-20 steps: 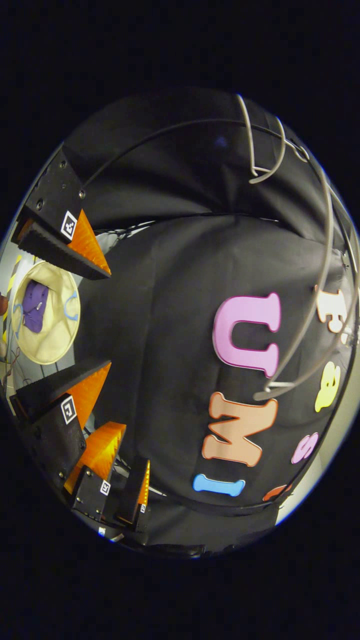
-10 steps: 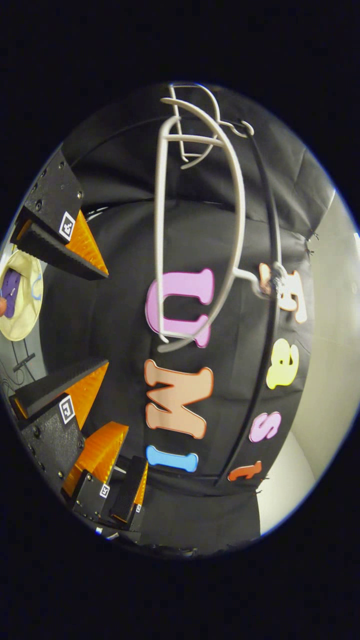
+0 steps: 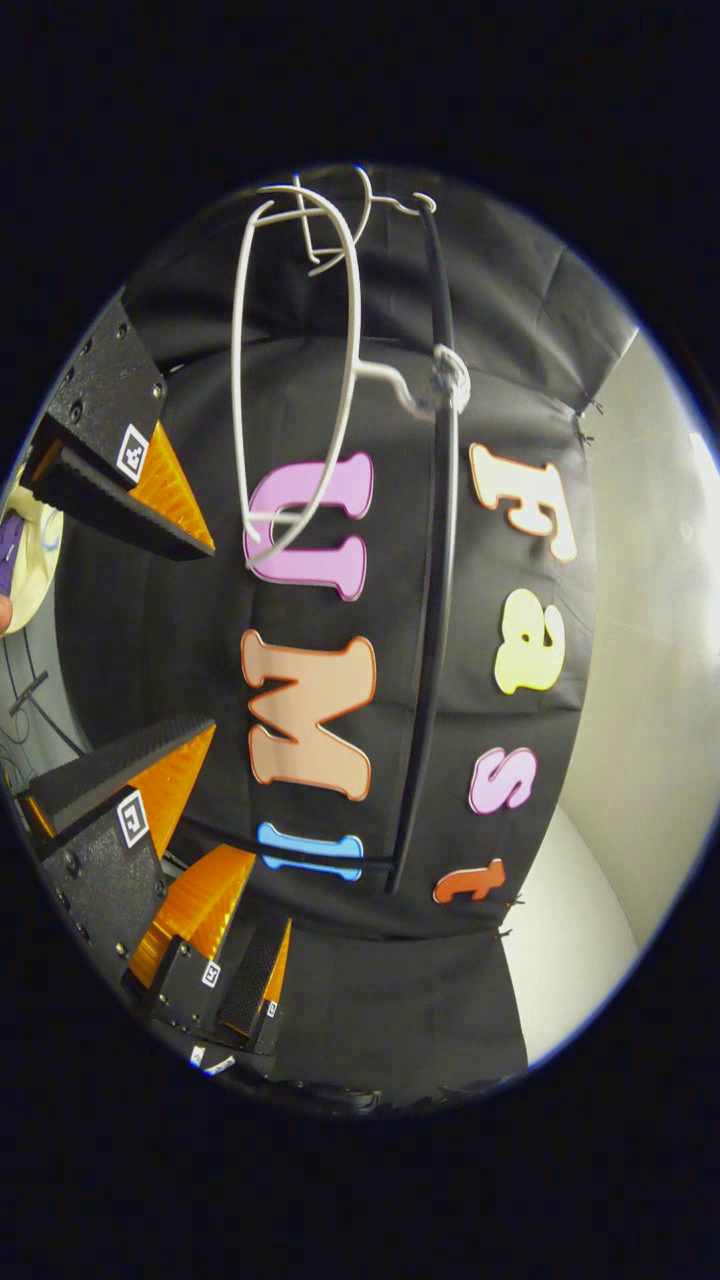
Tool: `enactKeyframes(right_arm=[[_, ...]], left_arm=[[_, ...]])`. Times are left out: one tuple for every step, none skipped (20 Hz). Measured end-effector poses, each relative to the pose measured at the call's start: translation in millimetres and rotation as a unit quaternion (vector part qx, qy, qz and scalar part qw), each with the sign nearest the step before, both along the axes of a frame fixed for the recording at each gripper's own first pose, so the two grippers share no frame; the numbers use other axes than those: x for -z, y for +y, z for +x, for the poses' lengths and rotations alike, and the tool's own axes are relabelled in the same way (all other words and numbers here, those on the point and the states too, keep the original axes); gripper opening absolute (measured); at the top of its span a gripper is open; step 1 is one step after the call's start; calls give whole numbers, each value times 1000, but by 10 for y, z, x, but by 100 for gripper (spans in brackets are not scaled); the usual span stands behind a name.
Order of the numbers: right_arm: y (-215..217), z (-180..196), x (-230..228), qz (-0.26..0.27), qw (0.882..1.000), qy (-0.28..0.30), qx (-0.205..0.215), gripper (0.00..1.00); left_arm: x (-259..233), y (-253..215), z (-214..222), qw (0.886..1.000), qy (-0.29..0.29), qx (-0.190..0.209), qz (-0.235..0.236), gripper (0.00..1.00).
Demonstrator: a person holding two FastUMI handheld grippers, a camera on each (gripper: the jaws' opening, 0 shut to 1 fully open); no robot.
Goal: Grasp the clothes on the hanger with both hands and then place them into the laundry hamper below.
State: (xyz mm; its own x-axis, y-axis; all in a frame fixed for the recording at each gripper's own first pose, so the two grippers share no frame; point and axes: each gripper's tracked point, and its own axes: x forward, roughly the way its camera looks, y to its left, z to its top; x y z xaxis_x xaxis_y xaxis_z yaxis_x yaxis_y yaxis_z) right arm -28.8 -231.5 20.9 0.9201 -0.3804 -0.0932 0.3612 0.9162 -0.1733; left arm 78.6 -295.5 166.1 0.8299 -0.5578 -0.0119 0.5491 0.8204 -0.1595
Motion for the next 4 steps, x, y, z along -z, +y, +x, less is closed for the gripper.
enactKeyframes(right_arm=[[-138, -72, -38, -4, 1000, 0, 3, 96], [-289, -144, -62, -8, 1000, 0, 7, 96], [-446, -213, -68, -11, 1000, 2, 12, 98], [-603, -290, -60, -14, 1000, 4, 17, 96]], left_arm=[[-38, -163, -35, 1000, -2, 3, -1, 93], [-40, -328, -95, 1000, -3, 9, -1, 93], [-36, -504, -148, 1000, -3, 15, -1, 92], [-14, -680, -182, 1000, -4, 20, 0, 95]])
